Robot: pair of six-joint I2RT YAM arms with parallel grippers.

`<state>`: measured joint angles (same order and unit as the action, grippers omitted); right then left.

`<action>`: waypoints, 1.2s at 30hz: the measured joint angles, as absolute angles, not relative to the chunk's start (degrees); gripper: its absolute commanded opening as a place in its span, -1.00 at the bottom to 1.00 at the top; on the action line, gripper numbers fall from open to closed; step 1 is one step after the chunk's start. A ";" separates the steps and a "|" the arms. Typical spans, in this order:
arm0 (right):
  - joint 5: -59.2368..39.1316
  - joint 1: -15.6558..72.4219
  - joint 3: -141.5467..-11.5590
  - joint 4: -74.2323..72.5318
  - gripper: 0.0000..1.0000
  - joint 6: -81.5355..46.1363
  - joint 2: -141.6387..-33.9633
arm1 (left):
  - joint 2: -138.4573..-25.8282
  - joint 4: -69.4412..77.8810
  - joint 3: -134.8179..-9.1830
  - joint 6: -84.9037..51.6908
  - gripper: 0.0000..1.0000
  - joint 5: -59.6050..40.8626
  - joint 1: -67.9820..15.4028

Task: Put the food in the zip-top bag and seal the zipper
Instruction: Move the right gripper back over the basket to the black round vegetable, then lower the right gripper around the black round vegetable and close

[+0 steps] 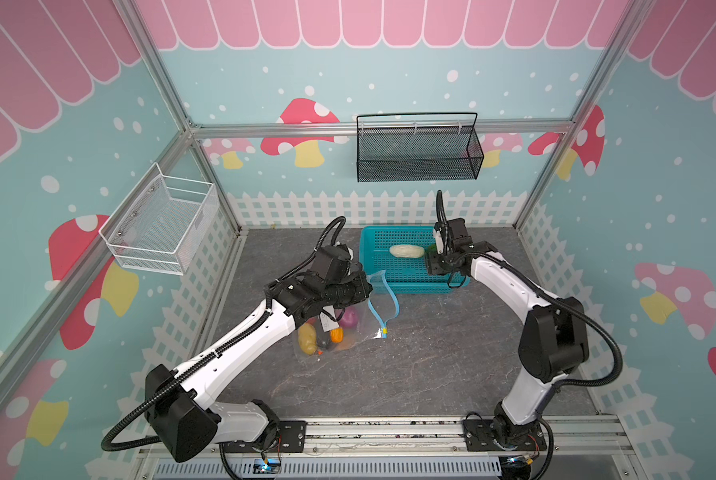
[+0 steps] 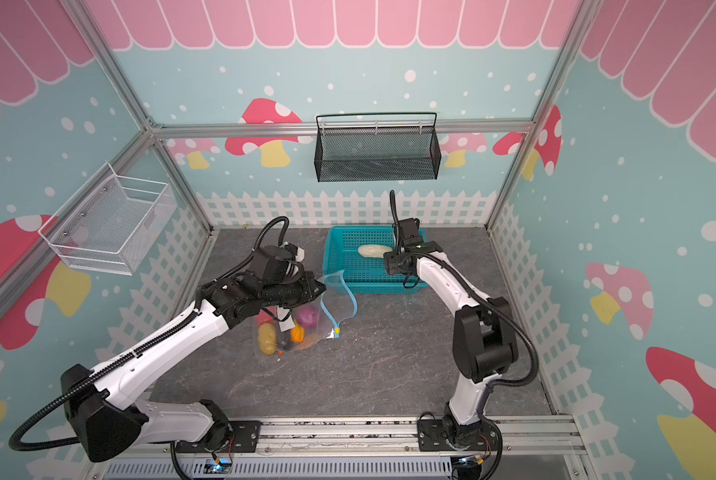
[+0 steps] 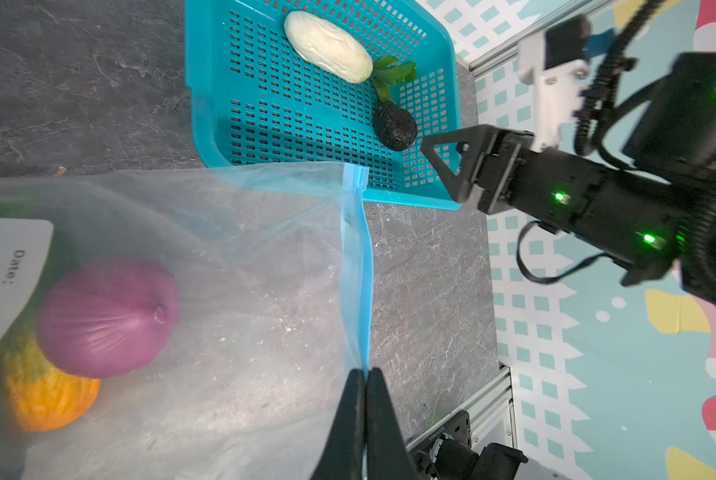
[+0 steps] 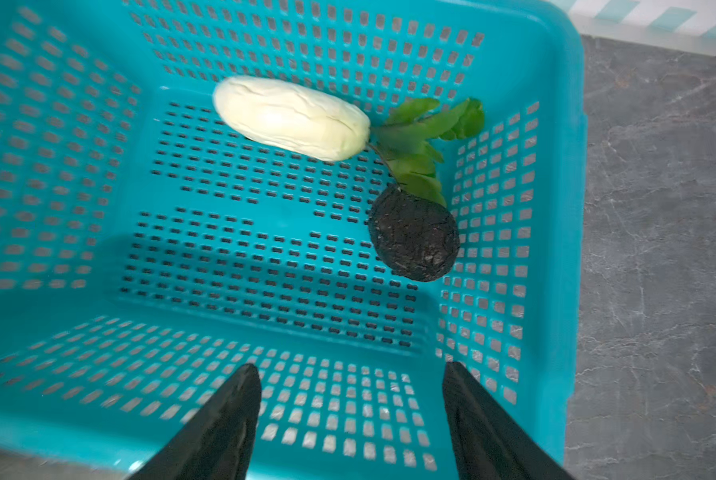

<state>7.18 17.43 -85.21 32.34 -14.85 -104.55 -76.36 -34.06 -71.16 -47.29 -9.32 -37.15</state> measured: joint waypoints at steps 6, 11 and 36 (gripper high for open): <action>8.36 15.81 -90.35 32.08 0.55 -14.11 -113.71 | -76.36 -34.02 -71.16 -47.07 -1.00 -9.50 -37.15; 9.50 15.57 -94.30 32.12 0.65 -13.82 -118.72 | -76.36 -34.00 -71.16 -46.87 -1.00 -9.54 -37.15; 2.04 13.56 -98.59 30.11 0.45 -14.74 -125.43 | -77.52 -33.61 -71.16 -46.89 -1.00 -10.79 -37.23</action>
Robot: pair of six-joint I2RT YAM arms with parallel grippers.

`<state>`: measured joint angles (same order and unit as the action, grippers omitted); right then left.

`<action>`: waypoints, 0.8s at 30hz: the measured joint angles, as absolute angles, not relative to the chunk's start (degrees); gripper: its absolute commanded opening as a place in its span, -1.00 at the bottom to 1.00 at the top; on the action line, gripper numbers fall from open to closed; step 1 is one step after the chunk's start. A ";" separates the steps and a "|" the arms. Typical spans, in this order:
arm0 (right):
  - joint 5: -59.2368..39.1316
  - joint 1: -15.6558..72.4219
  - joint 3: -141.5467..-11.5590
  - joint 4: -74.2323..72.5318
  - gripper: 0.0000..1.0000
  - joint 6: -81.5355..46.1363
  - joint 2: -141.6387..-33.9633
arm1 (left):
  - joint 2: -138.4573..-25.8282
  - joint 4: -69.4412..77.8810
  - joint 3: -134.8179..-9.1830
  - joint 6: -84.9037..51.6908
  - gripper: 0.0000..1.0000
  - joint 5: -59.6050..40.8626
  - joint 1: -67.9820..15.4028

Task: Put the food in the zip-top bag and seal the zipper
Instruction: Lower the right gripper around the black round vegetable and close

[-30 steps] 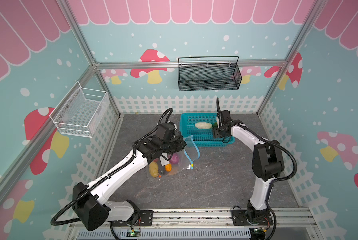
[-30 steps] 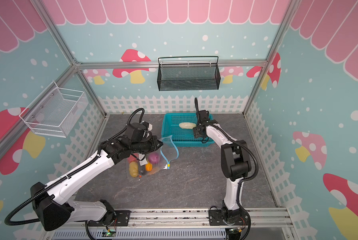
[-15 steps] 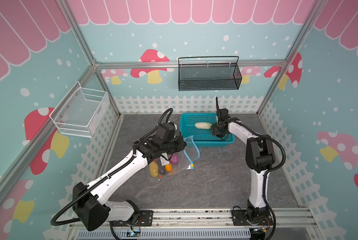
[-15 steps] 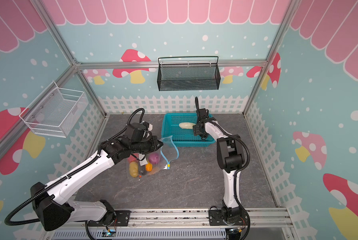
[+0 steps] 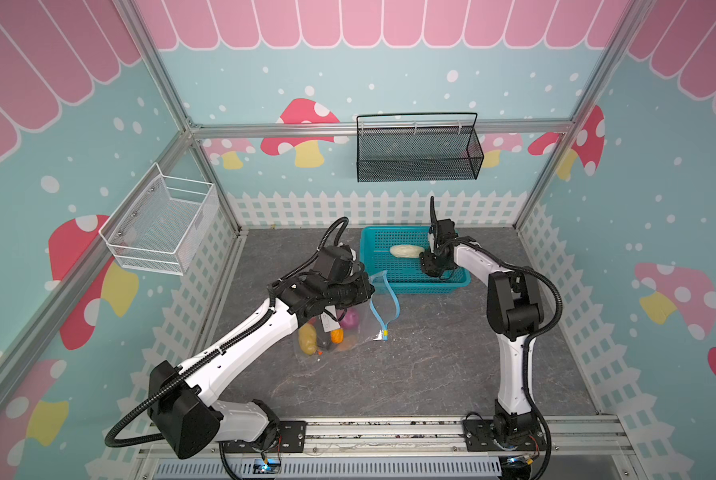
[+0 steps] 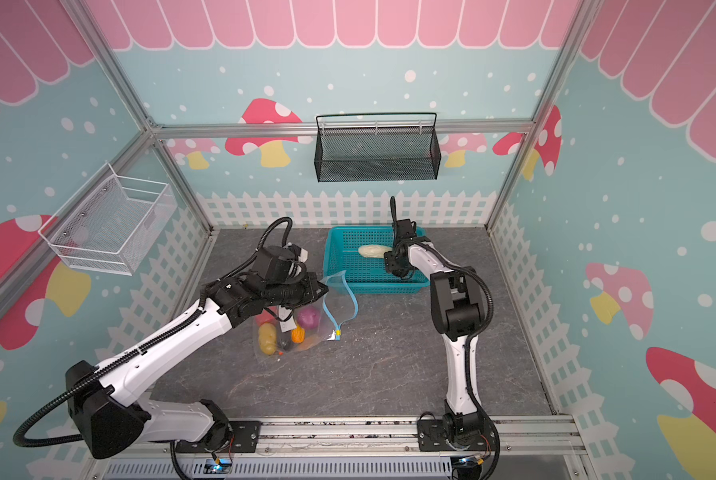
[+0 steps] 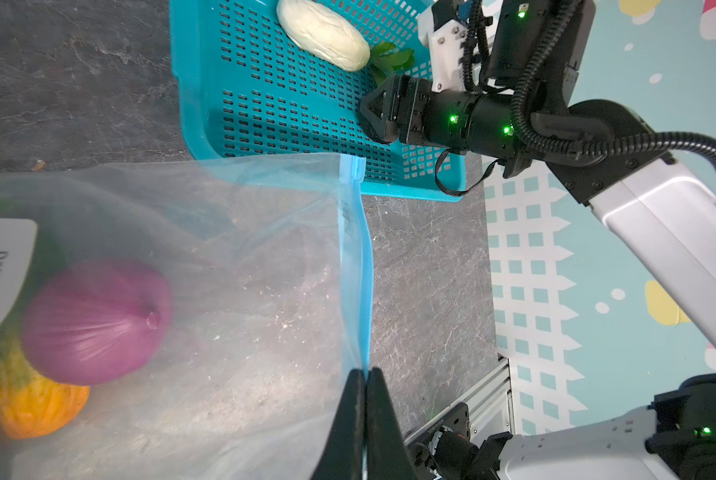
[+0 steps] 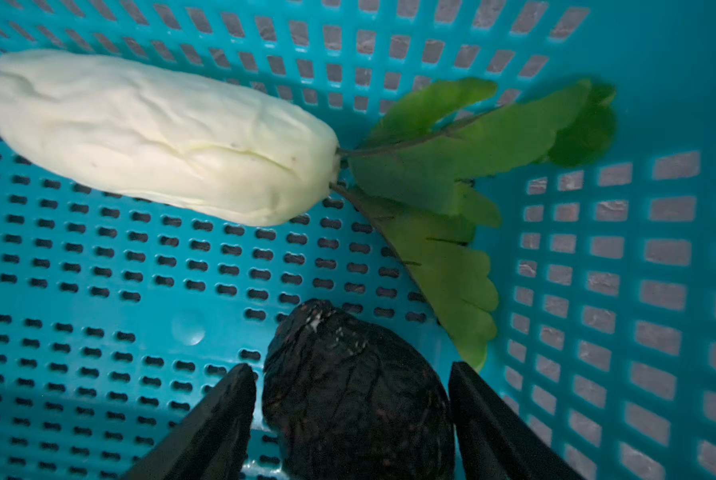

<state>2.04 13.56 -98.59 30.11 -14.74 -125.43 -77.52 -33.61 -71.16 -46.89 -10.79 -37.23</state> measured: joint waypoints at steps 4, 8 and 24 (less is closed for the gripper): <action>0.97 13.56 -97.93 29.36 0.44 -15.11 -125.43 | -77.60 -33.61 -71.16 -46.89 -1.00 -10.79 -37.28; -0.08 13.54 -97.93 29.10 0.49 -15.40 -125.43 | -77.67 -33.58 -71.16 -46.89 -1.00 -10.79 -37.28; -3.79 13.54 -97.86 28.60 0.40 -16.34 -125.43 | -77.69 -33.58 -71.16 -46.89 -1.00 -10.76 -37.28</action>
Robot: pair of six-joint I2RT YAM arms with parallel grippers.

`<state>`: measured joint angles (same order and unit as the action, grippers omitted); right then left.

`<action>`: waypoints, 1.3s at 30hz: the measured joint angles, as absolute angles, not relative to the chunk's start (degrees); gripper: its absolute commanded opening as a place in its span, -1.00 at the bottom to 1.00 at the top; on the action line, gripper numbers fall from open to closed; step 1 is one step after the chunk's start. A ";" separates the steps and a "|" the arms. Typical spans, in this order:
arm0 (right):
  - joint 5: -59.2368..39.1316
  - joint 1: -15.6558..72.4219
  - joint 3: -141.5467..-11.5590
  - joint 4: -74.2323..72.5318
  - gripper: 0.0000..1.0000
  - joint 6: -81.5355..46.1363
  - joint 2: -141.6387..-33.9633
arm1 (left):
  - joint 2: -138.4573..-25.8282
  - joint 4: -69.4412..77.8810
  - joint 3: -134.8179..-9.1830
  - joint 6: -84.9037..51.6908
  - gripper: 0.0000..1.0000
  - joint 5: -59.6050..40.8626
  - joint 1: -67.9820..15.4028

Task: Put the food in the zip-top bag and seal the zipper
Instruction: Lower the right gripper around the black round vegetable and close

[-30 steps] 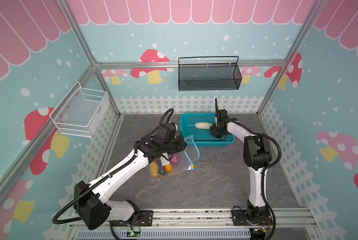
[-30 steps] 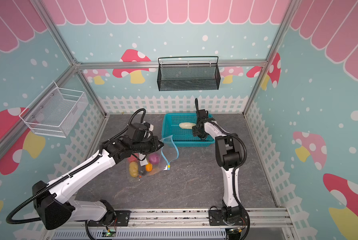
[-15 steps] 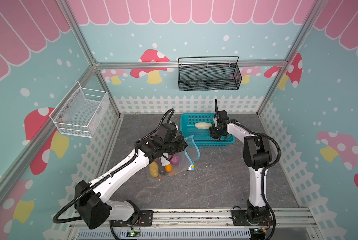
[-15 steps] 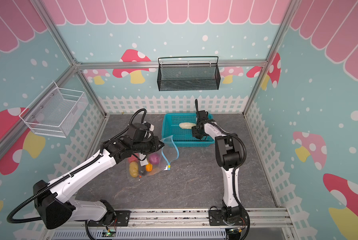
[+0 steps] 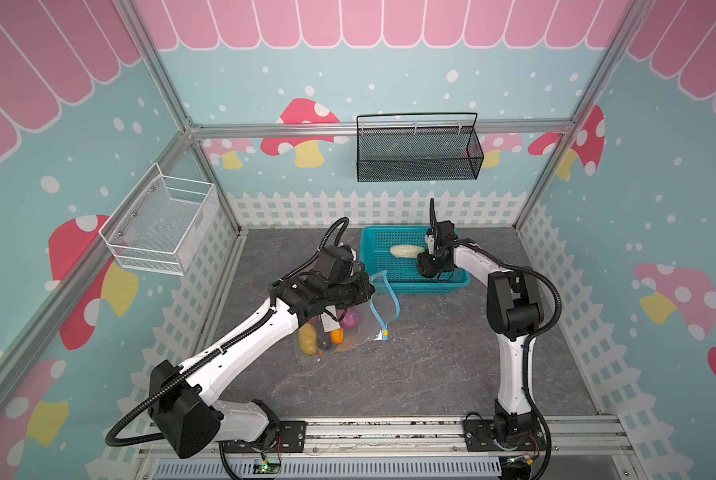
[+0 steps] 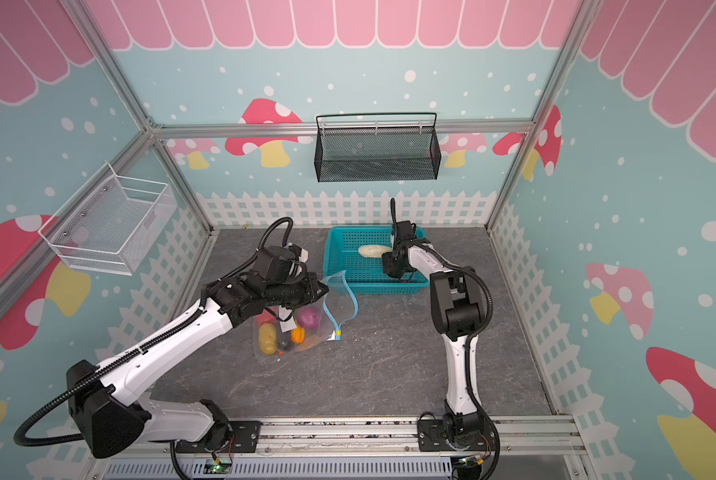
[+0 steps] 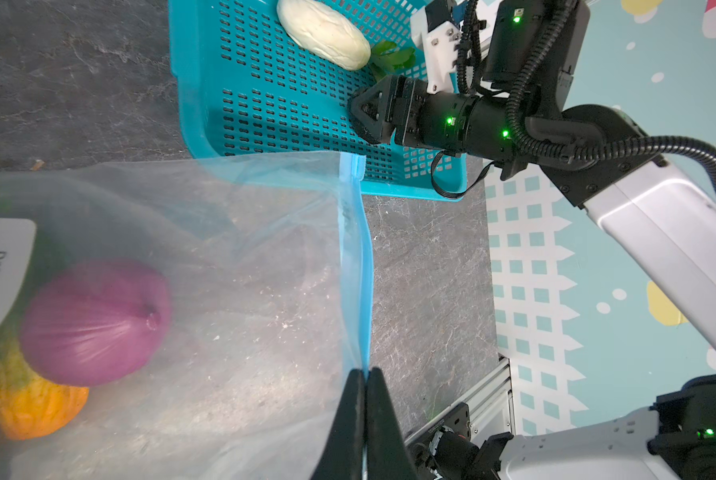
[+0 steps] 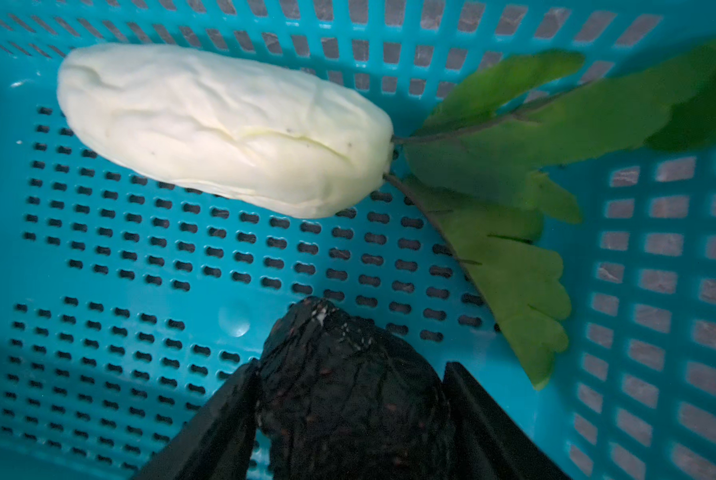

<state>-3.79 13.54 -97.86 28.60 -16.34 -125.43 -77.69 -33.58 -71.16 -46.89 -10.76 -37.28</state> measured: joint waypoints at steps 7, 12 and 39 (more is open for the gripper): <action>-5.63 13.54 -97.45 27.64 0.30 -16.60 -125.43 | -77.69 -33.58 -71.16 -46.89 -1.00 -10.74 -37.28; -6.85 13.54 -97.19 27.33 0.27 -16.75 -125.38 | -77.67 -33.56 -71.16 -46.89 -1.00 -10.74 -37.28; -20.10 13.26 -94.85 25.32 0.20 -17.89 -121.25 | -76.75 -33.54 -70.76 -46.94 -1.00 -10.31 -37.28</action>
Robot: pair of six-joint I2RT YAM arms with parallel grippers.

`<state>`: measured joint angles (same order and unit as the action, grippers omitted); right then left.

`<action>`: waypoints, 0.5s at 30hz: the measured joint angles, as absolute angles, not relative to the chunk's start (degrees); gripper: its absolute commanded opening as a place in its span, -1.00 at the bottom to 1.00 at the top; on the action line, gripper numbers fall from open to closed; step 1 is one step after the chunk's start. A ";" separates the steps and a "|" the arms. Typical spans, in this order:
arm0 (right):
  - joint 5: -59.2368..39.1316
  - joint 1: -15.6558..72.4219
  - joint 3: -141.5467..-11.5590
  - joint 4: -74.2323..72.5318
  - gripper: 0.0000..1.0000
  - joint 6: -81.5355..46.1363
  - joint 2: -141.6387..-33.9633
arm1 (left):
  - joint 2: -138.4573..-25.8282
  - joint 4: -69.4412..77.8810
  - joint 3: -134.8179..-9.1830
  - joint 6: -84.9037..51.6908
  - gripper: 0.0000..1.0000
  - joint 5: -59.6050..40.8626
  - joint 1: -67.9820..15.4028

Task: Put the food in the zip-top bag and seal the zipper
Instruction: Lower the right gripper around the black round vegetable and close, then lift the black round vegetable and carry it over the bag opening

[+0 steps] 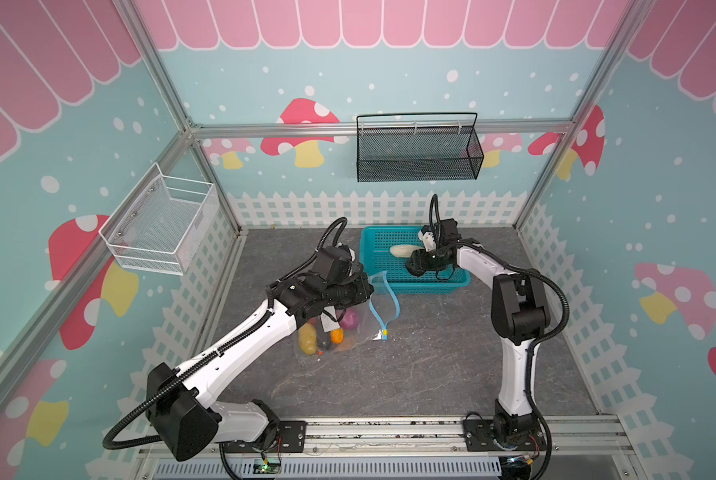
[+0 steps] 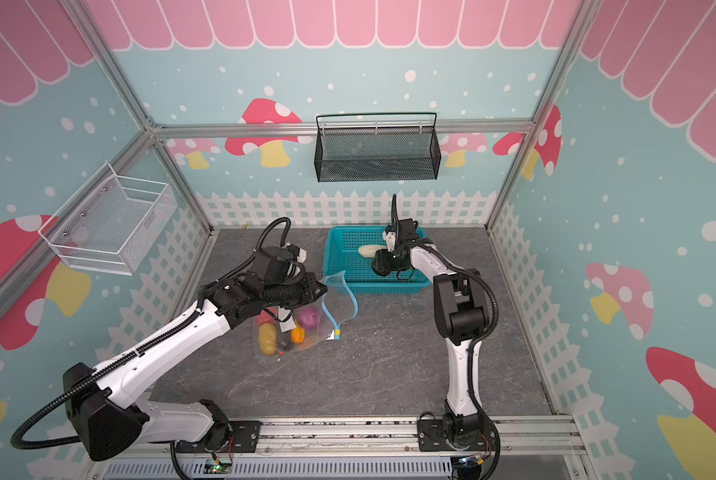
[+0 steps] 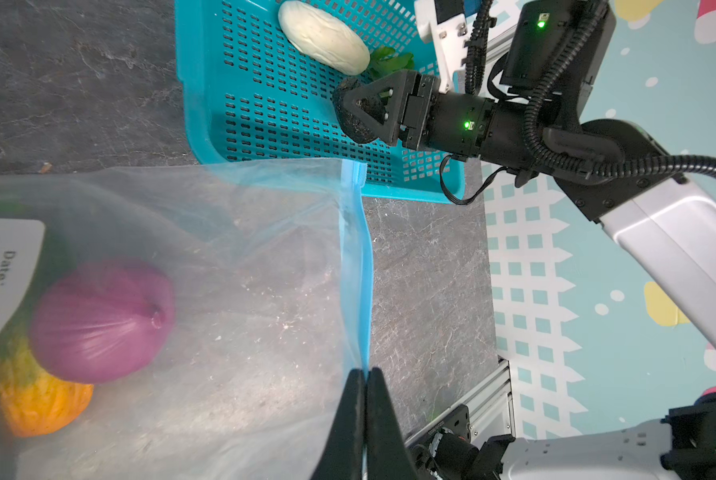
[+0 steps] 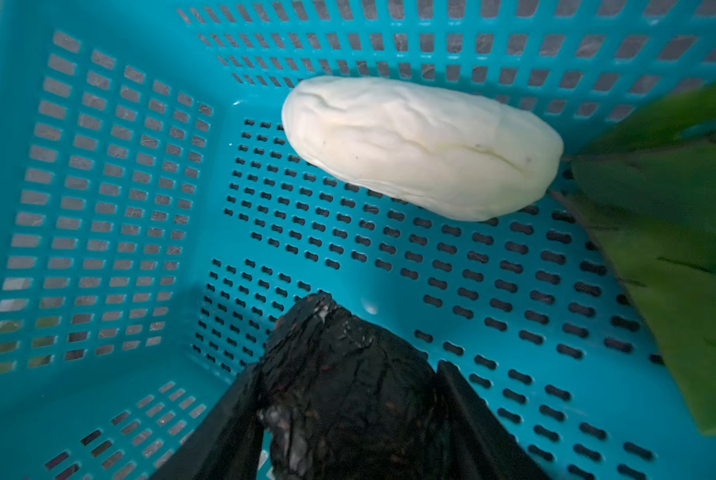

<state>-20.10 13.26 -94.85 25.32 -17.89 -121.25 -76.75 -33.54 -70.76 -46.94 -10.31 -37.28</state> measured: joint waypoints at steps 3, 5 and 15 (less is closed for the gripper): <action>-20.73 13.08 -94.63 25.23 0.19 -18.06 -119.98 | -76.75 -33.54 -70.76 -46.94 -1.00 -10.31 -37.28; -21.08 13.04 -94.43 25.08 0.19 -18.09 -118.96 | -76.77 -33.54 -70.76 -46.94 -1.00 -10.31 -37.28; -23.88 12.95 -87.33 23.27 0.16 -18.79 -109.54 | -76.77 -33.52 -70.76 -46.94 -1.00 -10.31 -37.28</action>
<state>-23.88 12.95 -87.33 23.27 -18.79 -109.54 -76.77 -33.52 -70.76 -46.94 -10.31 -37.28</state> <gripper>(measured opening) 0.614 0.047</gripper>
